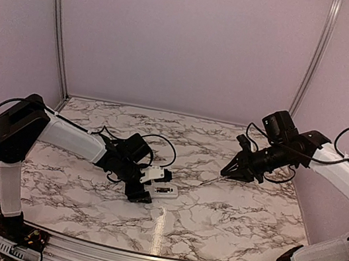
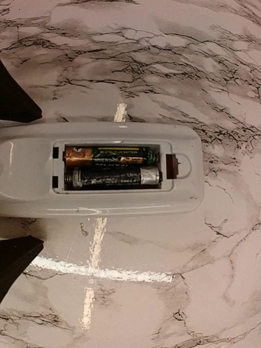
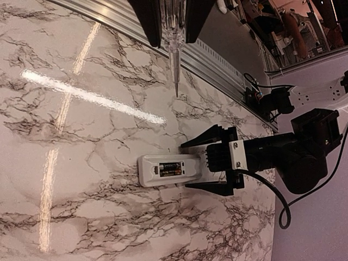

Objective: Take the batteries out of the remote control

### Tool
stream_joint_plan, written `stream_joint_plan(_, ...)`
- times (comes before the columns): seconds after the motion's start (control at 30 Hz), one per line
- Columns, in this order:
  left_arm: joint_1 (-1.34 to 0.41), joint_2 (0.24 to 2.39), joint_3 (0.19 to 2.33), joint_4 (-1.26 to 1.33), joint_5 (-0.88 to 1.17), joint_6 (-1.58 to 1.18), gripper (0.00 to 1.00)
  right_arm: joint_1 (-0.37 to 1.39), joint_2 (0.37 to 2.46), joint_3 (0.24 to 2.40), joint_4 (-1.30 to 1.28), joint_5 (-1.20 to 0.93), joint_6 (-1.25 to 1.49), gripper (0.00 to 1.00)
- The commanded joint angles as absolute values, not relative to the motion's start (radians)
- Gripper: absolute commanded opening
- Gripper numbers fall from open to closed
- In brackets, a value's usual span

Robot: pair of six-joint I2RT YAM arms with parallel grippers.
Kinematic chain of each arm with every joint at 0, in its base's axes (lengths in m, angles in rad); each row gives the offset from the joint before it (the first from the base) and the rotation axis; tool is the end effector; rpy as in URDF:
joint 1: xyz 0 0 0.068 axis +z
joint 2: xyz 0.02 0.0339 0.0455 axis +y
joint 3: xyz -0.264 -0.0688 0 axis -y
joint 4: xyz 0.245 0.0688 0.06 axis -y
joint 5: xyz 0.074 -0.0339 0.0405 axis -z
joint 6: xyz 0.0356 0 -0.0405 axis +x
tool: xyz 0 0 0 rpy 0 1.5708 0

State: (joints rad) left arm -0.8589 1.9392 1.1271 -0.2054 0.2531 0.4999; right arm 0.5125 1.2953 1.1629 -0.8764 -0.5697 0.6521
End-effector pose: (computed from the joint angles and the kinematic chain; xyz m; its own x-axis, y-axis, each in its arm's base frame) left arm 0.2442 -0.2967 0.1310 -0.0952 0.8207 -0.5633 0.9852 0.1589 0.0649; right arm 0.2123 0.1415 0.3067 -0.9887 0.0300 -0.1466 -0.0797 0.7231 0.6861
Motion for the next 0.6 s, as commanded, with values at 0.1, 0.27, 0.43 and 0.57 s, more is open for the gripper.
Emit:
stream_joint_plan(0.1,-0.831,1.912,1.057,-0.131,0.292,0.494,0.81,0.518,1.308,1.206,-0.886,-0.569,0.634,0.00)
stream_joint_plan(0.27,-0.799,1.889,0.984,-0.012,0.379,0.434,0.82,0.519,1.304,1.196,-0.895,-0.561,0.641,0.00)
stream_joint_plan(0.43,-0.793,1.901,0.946,0.069,0.414,0.425,0.81,0.518,1.304,1.202,-0.901,-0.560,0.650,0.00)
stream_joint_plan(0.57,-0.788,1.908,0.932,0.099,0.438,0.423,0.78,0.518,1.314,1.218,-0.918,-0.559,0.653,0.00)
